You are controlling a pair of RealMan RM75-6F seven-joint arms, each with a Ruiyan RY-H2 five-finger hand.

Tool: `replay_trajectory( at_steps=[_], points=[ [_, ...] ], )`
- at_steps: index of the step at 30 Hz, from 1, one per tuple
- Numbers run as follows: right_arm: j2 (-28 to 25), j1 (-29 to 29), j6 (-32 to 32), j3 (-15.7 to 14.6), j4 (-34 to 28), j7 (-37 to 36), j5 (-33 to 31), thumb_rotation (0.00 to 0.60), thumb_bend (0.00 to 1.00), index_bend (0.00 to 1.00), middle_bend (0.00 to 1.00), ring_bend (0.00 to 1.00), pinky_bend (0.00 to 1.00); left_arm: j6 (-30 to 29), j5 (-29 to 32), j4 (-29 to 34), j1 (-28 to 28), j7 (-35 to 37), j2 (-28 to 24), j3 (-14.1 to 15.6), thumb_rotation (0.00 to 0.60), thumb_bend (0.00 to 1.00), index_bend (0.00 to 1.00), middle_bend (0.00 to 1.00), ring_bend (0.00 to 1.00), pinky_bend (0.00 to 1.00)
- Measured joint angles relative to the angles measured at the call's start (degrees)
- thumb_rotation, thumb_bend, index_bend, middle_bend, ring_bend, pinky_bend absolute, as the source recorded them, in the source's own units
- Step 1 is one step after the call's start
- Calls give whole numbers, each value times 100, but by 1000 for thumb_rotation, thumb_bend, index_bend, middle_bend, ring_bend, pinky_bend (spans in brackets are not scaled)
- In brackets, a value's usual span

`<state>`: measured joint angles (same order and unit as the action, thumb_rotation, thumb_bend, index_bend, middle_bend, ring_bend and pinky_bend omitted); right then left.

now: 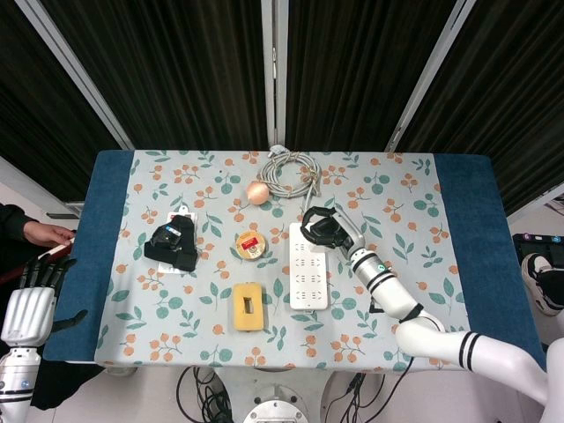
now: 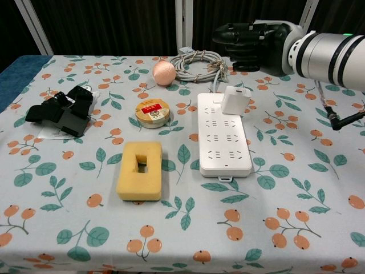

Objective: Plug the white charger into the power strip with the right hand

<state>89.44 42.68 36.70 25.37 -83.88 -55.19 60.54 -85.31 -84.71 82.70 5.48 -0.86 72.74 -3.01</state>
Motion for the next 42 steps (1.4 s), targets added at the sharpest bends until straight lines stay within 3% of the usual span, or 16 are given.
replay_trajectory(
  at_steps=[10, 19, 42],
  points=[
    [567, -50, -463, 215, 735, -1410, 885, 600, 816, 1000, 1000, 1000, 1000, 26, 40, -85, 1, 89, 28, -16, 600, 0, 172, 135, 26, 0],
    [726, 33, -434, 104, 1187, -2173, 1544, 600, 824, 1000, 1000, 1000, 1000, 38, 53, -130, 4, 128, 41, -23, 600, 0, 171, 135, 26, 0],
    [1114, 414, 135, -521, 1846, -2527, 2000, 600, 845, 1000, 1000, 1000, 1000, 61, 58, -207, 23, 223, 82, -35, 600, 0, 171, 135, 26, 0]
  ],
)
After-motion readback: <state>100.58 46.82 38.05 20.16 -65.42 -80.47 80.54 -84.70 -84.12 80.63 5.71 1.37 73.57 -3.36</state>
